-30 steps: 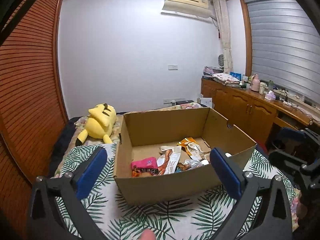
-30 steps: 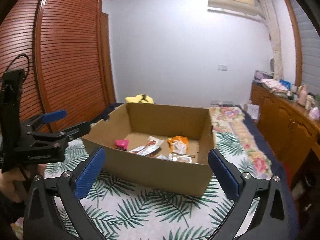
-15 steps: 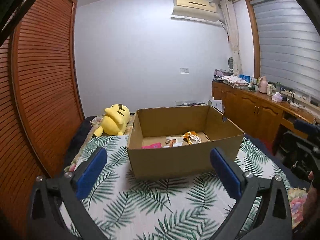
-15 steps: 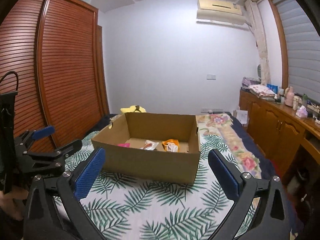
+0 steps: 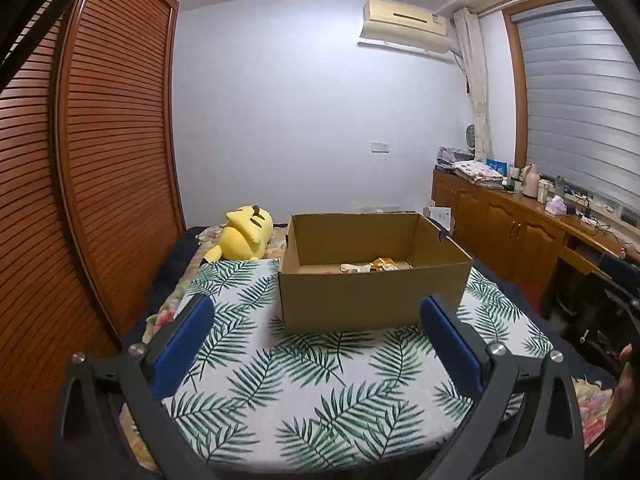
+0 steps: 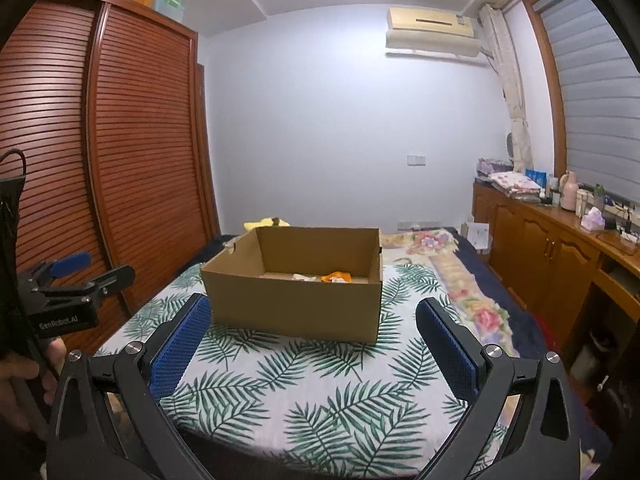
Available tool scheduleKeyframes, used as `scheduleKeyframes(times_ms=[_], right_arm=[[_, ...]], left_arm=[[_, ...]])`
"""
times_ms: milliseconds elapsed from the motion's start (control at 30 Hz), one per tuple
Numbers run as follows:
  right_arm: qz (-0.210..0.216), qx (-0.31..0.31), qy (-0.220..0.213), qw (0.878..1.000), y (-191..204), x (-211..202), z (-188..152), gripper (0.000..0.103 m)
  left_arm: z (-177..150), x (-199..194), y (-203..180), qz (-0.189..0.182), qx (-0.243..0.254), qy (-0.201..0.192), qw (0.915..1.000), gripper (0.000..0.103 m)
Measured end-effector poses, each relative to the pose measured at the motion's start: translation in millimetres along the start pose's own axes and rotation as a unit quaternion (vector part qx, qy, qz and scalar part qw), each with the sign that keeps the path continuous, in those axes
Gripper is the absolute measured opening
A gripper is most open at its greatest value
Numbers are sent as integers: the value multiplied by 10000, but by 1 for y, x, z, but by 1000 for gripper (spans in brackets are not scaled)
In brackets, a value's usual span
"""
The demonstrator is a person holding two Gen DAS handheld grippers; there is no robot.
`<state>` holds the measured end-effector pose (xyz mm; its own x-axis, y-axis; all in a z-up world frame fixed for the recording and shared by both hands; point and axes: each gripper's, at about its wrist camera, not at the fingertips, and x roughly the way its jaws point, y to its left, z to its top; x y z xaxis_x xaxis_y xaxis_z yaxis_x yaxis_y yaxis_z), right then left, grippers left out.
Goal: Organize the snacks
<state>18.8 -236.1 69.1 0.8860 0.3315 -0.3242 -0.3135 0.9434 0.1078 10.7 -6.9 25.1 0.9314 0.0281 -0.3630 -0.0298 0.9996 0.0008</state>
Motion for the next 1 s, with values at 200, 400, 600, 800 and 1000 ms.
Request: scheduleKeyframes(times_ms=[200, 400, 600, 800, 1000], right_arm=[[-8, 11, 32, 10000, 2, -13, -8, 103], [-32, -14, 69, 10000, 5, -17, -19, 103], [-103, -166, 118, 9997, 7, -14, -28, 103], [-145, -176, 126, 9997, 7, -14, -30, 103], [-131, -170, 152, 9997, 8, -13, -30, 103]], left_arm=[[-11, -13, -4, -5, 59, -5, 10000, 103], [-22, -18, -3, -9, 56, -19, 10000, 103], [-30, -14, -3, -19, -4, 40, 10000, 103], [-34, -14, -2, -21, -34, 64, 10000, 103], [-35, -14, 0, -7, -57, 63, 10000, 103]])
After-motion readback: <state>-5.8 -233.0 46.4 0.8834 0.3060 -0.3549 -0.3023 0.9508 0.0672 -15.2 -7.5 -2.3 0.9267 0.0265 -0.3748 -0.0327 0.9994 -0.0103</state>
